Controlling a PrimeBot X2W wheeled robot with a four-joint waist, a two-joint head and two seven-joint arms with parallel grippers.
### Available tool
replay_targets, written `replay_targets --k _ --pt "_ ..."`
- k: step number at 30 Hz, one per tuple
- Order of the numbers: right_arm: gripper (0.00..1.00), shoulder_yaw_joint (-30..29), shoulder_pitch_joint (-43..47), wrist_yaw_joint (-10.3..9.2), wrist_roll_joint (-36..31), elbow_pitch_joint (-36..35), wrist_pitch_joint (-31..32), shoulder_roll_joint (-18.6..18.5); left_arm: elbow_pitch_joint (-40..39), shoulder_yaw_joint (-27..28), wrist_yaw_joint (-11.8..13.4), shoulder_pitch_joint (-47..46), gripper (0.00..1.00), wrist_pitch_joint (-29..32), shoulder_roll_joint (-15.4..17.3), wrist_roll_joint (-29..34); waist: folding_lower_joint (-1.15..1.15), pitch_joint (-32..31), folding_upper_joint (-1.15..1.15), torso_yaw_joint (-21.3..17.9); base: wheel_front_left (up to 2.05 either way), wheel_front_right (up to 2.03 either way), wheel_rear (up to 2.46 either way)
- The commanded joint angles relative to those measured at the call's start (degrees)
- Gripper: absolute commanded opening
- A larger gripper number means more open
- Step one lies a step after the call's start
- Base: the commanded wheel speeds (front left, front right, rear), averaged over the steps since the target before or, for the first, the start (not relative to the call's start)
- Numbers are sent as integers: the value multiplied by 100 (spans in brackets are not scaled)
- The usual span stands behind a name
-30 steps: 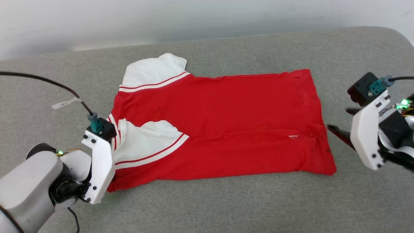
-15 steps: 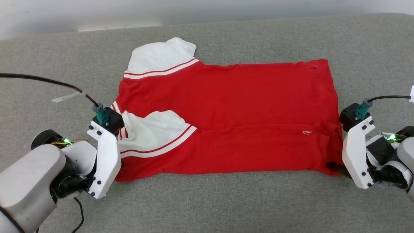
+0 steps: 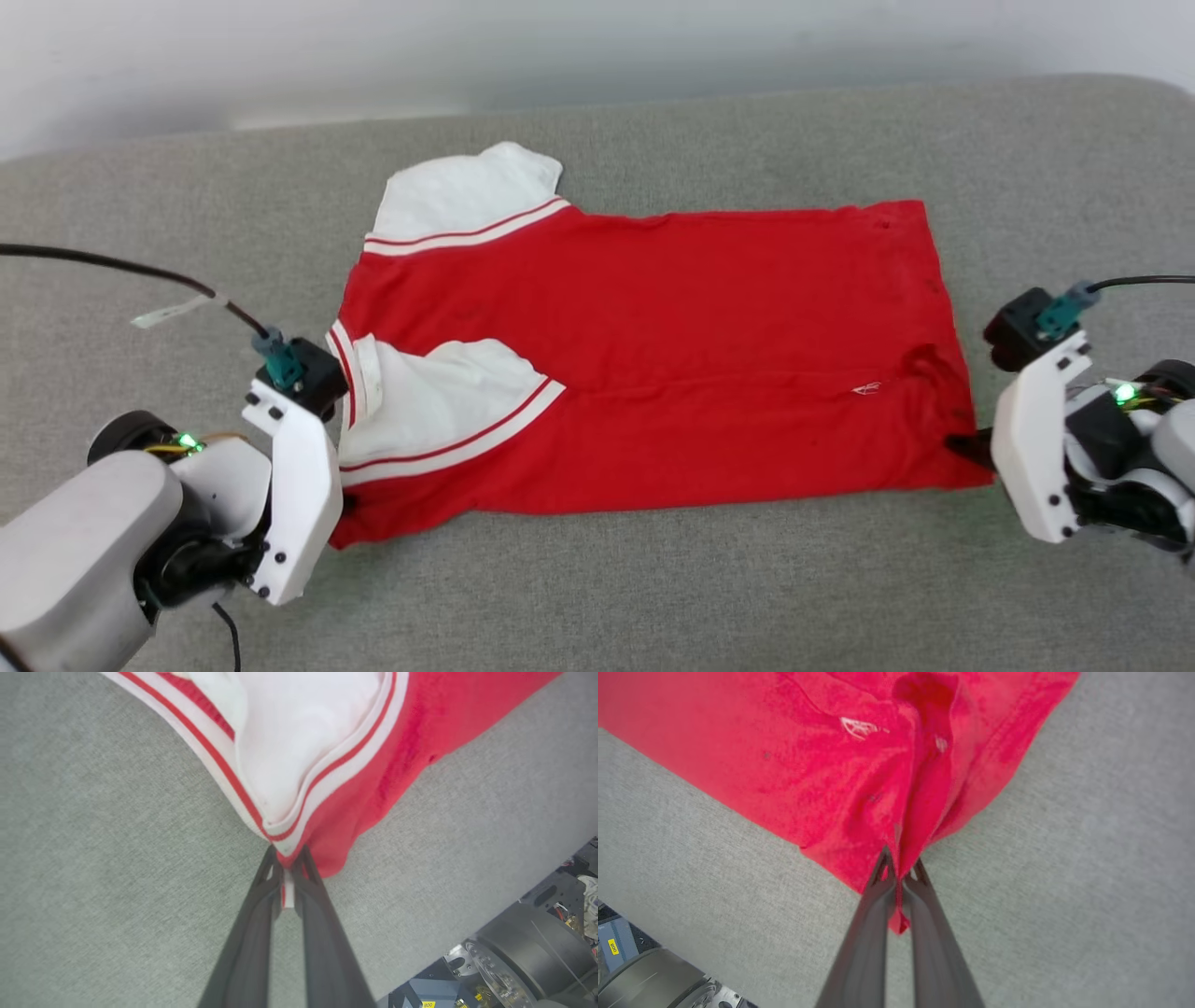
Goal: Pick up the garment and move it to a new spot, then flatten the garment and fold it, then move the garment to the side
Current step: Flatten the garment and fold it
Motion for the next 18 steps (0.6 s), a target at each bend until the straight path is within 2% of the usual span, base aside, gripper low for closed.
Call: replay_targets --k 1,3,5,11,14,18 --pt "0 -2 57 -4 71 -110 -77 -138 -73 6 28 144 0 -2 68 -41 0 -173 0 -1 0 0 0" --pt "0 -11 119 -4 126 -227 -112 -238 -143 2 46 204 0 4 117 -66 0 -235 0 3 0 0 0" --pt "0 -78 324 -4 305 -549 -214 -573 -388 -31 114 465 0 -34 331 -144 0 -379 0 -17 0 0 0" --pt "0 -176 1036 -4 506 -969 -317 -1086 -893 -92 353 1088 0 -224 632 -340 0 -496 0 -17 0 0 0" --pt "0 -203 1437 -4 534 -982 -340 -1111 -947 -150 468 1363 0 -342 654 -399 0 -477 0 -25 0 0 0" --pt "0 -226 1847 -4 473 -794 -322 -924 -843 -284 509 1603 0 -409 616 -352 0 -423 0 -43 0 0 0"
